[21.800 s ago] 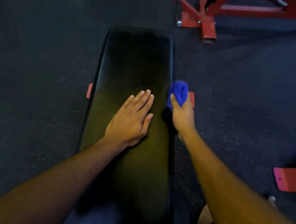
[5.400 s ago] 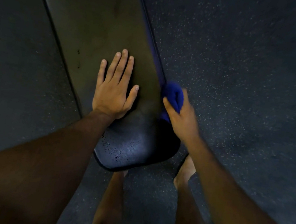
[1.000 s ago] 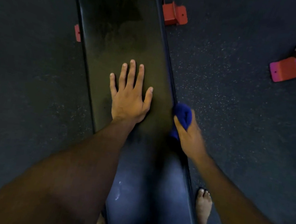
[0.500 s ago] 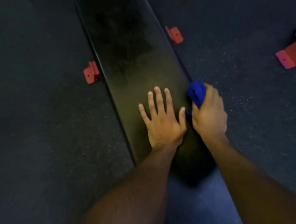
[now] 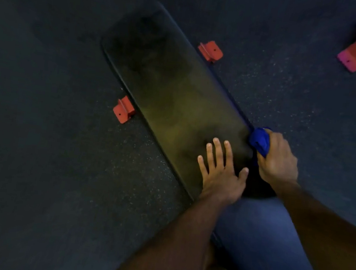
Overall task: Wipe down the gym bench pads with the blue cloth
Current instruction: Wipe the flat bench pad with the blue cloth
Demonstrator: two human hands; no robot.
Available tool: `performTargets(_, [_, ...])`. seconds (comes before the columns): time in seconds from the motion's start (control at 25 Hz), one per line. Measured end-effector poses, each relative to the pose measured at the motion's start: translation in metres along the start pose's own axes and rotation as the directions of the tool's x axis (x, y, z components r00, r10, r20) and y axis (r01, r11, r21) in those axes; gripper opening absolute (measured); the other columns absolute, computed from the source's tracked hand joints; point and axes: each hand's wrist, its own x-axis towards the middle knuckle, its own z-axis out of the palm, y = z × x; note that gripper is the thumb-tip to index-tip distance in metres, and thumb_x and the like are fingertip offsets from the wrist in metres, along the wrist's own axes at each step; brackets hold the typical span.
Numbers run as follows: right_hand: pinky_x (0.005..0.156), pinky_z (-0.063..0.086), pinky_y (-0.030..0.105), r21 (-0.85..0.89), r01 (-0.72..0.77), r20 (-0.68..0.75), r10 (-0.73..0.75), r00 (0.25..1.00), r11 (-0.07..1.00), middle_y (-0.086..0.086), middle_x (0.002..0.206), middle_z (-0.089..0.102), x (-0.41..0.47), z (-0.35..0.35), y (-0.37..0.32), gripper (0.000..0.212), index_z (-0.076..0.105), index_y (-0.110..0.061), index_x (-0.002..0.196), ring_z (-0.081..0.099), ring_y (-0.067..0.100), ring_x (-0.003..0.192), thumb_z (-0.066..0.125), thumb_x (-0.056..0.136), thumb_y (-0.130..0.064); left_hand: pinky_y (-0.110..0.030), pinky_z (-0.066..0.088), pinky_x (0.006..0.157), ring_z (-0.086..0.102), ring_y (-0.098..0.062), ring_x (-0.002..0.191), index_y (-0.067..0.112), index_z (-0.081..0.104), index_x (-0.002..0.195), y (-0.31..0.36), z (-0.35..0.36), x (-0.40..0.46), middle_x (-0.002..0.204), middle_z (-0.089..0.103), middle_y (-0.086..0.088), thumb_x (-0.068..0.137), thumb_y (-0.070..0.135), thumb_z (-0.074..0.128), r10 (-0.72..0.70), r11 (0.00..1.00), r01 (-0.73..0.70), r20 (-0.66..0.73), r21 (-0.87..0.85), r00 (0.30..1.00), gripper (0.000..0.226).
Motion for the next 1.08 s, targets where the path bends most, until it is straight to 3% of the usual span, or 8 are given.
performTargets(0.24, [0.077,0.051,0.052,0.021,0.021,0.041,-0.022,0.999,1.000,0.011,0.119,0.051,0.000,-0.001,-0.004,0.064,0.041,-0.019,0.137,0.053,0.036,0.104,0.070,0.080,-0.015,-0.056,-0.010,0.122,-0.027,-0.031,0.154,0.021,-0.011,0.163,0.001,-0.064,0.002,0.162,-0.038,-0.011,0.102,0.059,0.036,-0.004,0.998,-0.019,0.383,0.058,0.924,0.086])
performTargets(0.32, [0.078,0.050,0.052,0.027,0.004,0.040,-0.005,0.999,1.000,0.010,0.120,0.051,0.001,-0.006,-0.009,0.060,0.042,-0.021,0.137,0.053,0.036,0.106,0.067,0.083,-0.020,-0.055,0.011,0.123,0.011,-0.032,0.157,0.024,0.018,0.162,-0.011,-0.104,0.004,0.171,0.003,-0.014,0.105,0.052,0.037,0.130,0.972,-0.186,0.335,0.142,0.933,0.067])
performTargets(0.4, [0.079,0.050,0.050,0.011,-0.037,0.062,0.037,0.997,0.999,0.010,0.125,0.051,-0.001,-0.013,-0.015,0.060,0.043,-0.020,0.140,0.052,0.036,0.111,0.067,0.085,-0.019,-0.050,0.025,0.120,0.037,-0.027,0.147,0.024,0.037,0.155,-0.034,-0.141,0.012,0.161,0.037,-0.007,0.108,0.043,0.037,0.363,0.884,-0.386,0.134,0.263,0.922,0.051])
performTargets(0.52, [0.081,0.052,0.052,0.002,-0.125,0.012,0.125,0.992,0.992,0.012,0.131,0.048,-0.010,-0.025,-0.031,0.066,0.041,-0.020,0.143,0.050,0.037,0.116,0.066,0.082,-0.016,-0.052,0.009,0.126,0.015,-0.019,0.157,0.020,0.027,0.161,-0.068,-0.184,0.050,0.170,0.021,-0.002,0.110,0.037,0.033,0.561,0.731,-0.474,-0.038,0.491,0.827,0.054])
performTargets(0.68, [0.088,0.050,0.052,-0.017,-0.088,-0.297,0.079,0.952,0.996,0.010,0.147,0.039,-0.026,-0.022,-0.087,0.070,0.038,-0.028,0.145,0.045,0.037,0.123,0.056,0.079,-0.036,-0.054,-0.003,0.126,-0.003,-0.018,0.159,0.017,0.009,0.165,-0.075,-0.188,0.113,0.173,-0.001,-0.001,0.109,0.037,0.028,0.716,0.463,-0.606,0.130,0.647,0.686,0.062])
performTargets(0.76, [0.106,0.035,0.062,-0.146,-0.059,-0.217,0.027,0.976,0.988,0.014,0.160,0.026,-0.021,-0.003,-0.117,0.074,0.038,-0.032,0.150,0.030,0.042,0.141,0.050,0.082,-0.058,-0.054,-0.003,0.126,-0.004,-0.017,0.159,0.018,0.008,0.165,-0.080,-0.187,0.126,0.173,-0.002,0.000,0.109,0.038,0.027,0.743,0.421,-0.626,0.146,0.657,0.653,0.062])
performTargets(0.84, [0.110,0.014,0.073,-0.233,-0.228,-0.127,0.203,0.971,0.945,0.008,0.167,0.005,-0.012,0.033,-0.133,0.086,0.027,-0.041,0.154,0.004,0.042,0.150,0.042,0.079,-0.082,-0.054,0.000,0.127,0.001,-0.018,0.159,0.018,0.011,0.165,-0.100,-0.179,0.139,0.173,0.003,-0.001,0.107,0.039,0.022,0.805,0.347,-0.625,0.121,0.699,0.581,0.062])
performTargets(1.08, [0.106,0.025,0.062,-0.173,-0.496,-0.291,0.437,0.851,0.851,0.014,0.160,0.026,0.025,0.050,-0.122,0.097,0.019,-0.034,0.156,0.035,0.038,0.135,0.021,0.077,-0.091,-0.055,0.004,0.127,0.010,-0.018,0.158,0.017,0.020,0.163,-0.105,-0.172,0.155,0.172,0.014,-0.002,0.105,0.041,0.019,0.868,0.335,-0.650,0.045,0.682,0.495,0.062])
